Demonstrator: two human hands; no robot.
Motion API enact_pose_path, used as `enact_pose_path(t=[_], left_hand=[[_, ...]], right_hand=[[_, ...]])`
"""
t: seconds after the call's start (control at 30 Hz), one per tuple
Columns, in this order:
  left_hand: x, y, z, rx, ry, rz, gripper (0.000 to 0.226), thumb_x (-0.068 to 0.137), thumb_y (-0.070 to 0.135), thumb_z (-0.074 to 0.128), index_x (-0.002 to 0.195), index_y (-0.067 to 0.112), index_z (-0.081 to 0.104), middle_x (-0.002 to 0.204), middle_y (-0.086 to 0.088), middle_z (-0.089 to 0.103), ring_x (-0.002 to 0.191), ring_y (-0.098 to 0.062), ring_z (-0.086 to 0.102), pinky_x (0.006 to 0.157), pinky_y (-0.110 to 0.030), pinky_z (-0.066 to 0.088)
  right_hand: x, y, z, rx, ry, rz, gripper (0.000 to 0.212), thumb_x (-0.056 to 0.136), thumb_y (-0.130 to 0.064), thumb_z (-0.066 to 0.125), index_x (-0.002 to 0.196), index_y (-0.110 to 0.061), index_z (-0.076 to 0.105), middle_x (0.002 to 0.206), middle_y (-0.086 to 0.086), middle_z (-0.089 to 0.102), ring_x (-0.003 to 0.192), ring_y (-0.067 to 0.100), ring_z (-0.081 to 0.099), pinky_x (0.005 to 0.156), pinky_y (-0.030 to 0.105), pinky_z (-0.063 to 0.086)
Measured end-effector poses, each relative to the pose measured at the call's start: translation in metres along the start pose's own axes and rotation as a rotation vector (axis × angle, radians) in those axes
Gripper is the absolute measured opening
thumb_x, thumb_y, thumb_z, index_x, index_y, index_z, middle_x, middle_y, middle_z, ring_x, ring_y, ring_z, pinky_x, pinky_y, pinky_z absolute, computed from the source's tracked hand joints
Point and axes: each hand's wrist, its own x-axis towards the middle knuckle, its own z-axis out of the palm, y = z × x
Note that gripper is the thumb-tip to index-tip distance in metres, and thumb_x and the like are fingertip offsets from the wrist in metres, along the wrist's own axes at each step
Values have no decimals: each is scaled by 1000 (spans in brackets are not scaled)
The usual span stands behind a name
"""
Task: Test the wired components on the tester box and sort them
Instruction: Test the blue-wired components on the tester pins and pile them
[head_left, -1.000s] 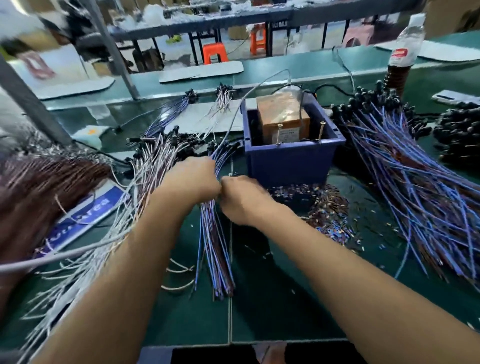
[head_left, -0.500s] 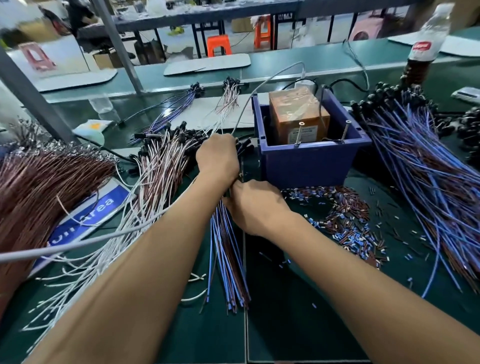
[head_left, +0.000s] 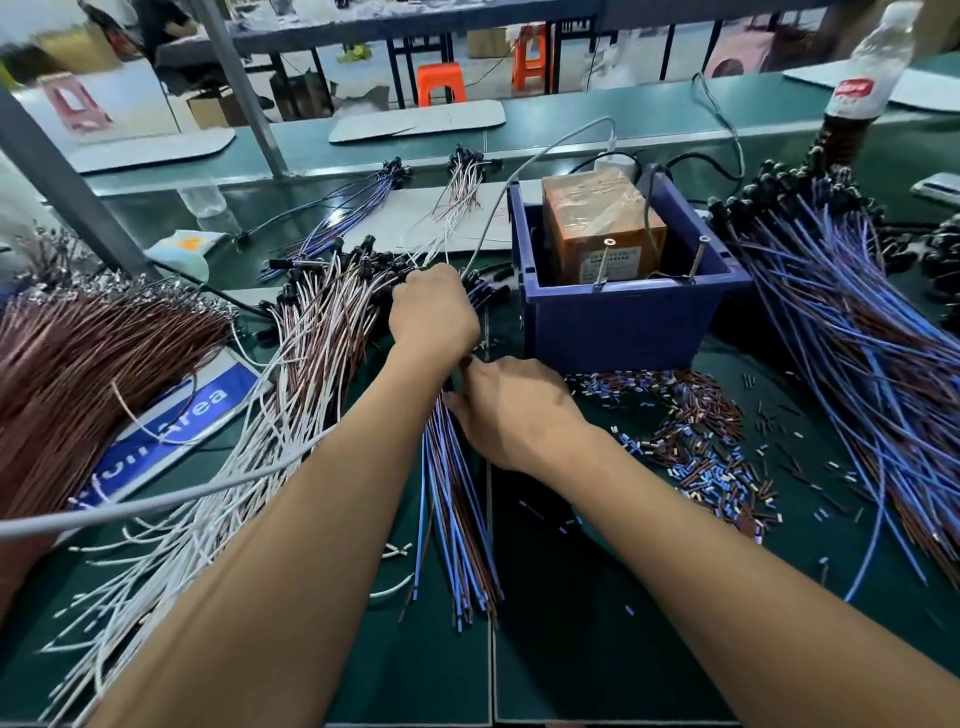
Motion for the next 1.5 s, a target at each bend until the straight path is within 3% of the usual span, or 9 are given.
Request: enact_pose_path(t=[0.1, 0.17, 0.27, 0.43, 0.6, 0.83, 1.1, 1.3, 1.5], left_hand=[[2, -1, -8, -268, 56, -109, 24, 101, 13, 52, 121, 1, 52, 113, -19, 65, 112, -38, 61, 88, -44, 45], [-2, 0, -13, -702, 81, -213, 10, 104, 9, 43, 112, 4, 48, 99, -14, 66, 94, -31, 64, 80, -44, 51], [-13, 5, -26, -1373, 36, -379, 22, 105, 2, 32, 89, 14, 41, 75, -5, 54, 52, -12, 47, 45, -27, 40], [-32, 4, -58, -1807, 47, -397, 26, 109, 14, 40, 84, 13, 47, 53, 7, 41, 38, -4, 30, 37, -20, 25], [-41, 1, -83, -1845, 202, -332, 32, 113, 24, 37, 89, 12, 55, 54, 7, 40, 40, -5, 29, 36, -21, 22], [-72, 17, -73, -1764, 321, -29, 29, 114, 26, 32, 93, 14, 49, 63, 6, 38, 50, -8, 30, 42, -23, 25], [-99, 60, -39, -1719, -104, 298, 27, 113, 25, 37, 89, 17, 47, 64, 2, 25, 47, -6, 21, 40, -17, 16], [-113, 78, -7, -1347, 6, 435, 6, 95, 16, 70, 92, 12, 66, 65, 4, 58, 46, -12, 43, 40, -26, 35], [-118, 79, 2, -1378, -8, 410, 11, 87, 2, 80, 95, 3, 73, 85, -7, 78, 73, -15, 74, 62, -21, 55]], right_hand=[[0, -1, 1, 62, 5, 46, 41, 107, -56, 36, 103, -16, 46, 75, 4, 50, 70, 32, 44, 63, 39, 33], [0, -1, -1, 120, -28, 82, 45, 106, -61, 31, 101, -17, 41, 72, 2, 43, 71, 32, 44, 65, 41, 34], [-1, 2, -8, 243, -70, 108, 44, 107, -59, 32, 101, -20, 52, 81, 3, 57, 79, 33, 56, 70, 41, 41], [-23, 21, -24, 783, 31, 57, 37, 108, -32, 54, 83, -15, 75, 69, 1, 69, 58, 10, 51, 60, 29, 39], [-53, 57, -49, 1288, -109, -96, 24, 104, -16, 62, 128, -19, 65, 75, 8, 73, 49, 9, 44, 46, 16, 35], [-71, 110, -70, 1746, -155, -400, 18, 91, -21, 71, 107, -17, 78, 89, 5, 75, 59, 8, 48, 46, 19, 24], [-77, 140, -50, 1577, 115, -88, 33, 92, -51, 69, 91, -22, 82, 67, 2, 70, 48, 8, 50, 42, 16, 29], [-80, 129, -40, 1351, -76, -75, 29, 99, -36, 62, 86, -19, 81, 58, 7, 67, 39, 8, 49, 37, 15, 30], [-82, 121, -35, 1292, -159, -109, 28, 100, -31, 63, 85, -16, 80, 57, 10, 67, 38, 9, 48, 35, 16, 32]])
